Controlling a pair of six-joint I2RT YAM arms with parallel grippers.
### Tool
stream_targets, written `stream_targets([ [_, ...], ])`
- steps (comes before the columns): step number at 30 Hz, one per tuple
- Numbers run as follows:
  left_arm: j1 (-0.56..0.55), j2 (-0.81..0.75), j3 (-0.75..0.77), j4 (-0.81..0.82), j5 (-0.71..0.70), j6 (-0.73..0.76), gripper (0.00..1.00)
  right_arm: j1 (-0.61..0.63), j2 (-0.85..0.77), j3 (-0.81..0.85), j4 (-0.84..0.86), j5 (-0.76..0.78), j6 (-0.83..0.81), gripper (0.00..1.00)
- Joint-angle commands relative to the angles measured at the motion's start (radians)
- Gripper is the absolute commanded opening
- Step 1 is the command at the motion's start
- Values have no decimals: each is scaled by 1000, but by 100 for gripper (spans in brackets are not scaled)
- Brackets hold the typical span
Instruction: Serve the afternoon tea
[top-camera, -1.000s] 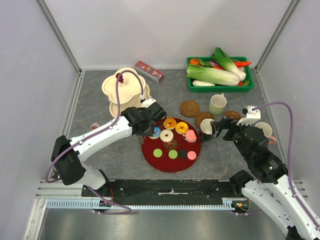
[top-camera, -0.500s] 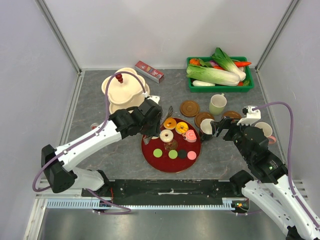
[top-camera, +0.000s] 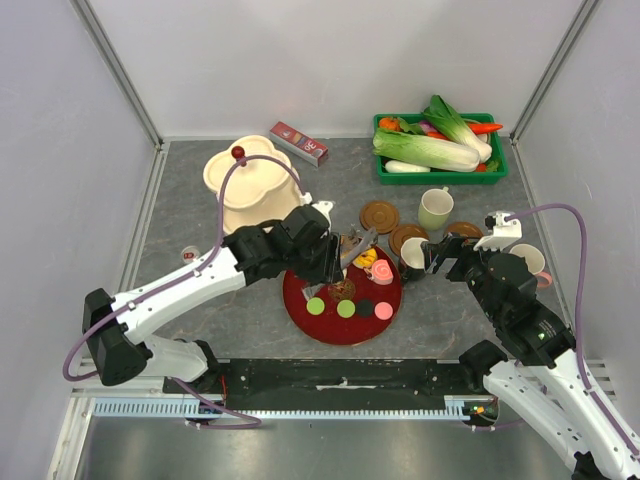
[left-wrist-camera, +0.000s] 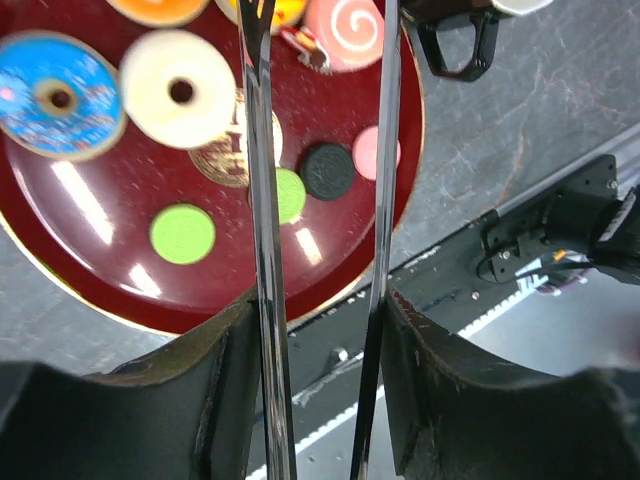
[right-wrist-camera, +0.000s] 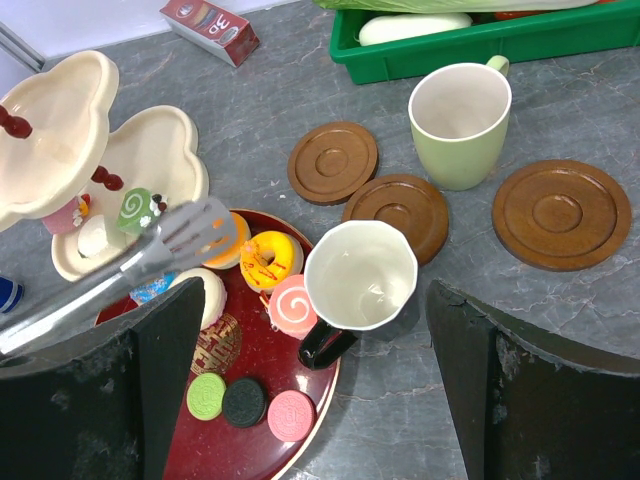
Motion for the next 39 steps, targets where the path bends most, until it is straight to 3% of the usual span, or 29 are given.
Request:
stream_targets([
  [1,-22,-25,-62,77,92,-174,53,0,0,-8,28,17,5,98],
  [7,-41,-33,-171,187,176,-353,54,2,-3,-9,28,12,7,98],
  [15,-41,-27,-238,276,176,-485,54,0,-10,-11,28,1,8,98],
  [39,-18,76,-200,287,204,-511,51,0,-10,-12,29,5,8,98],
])
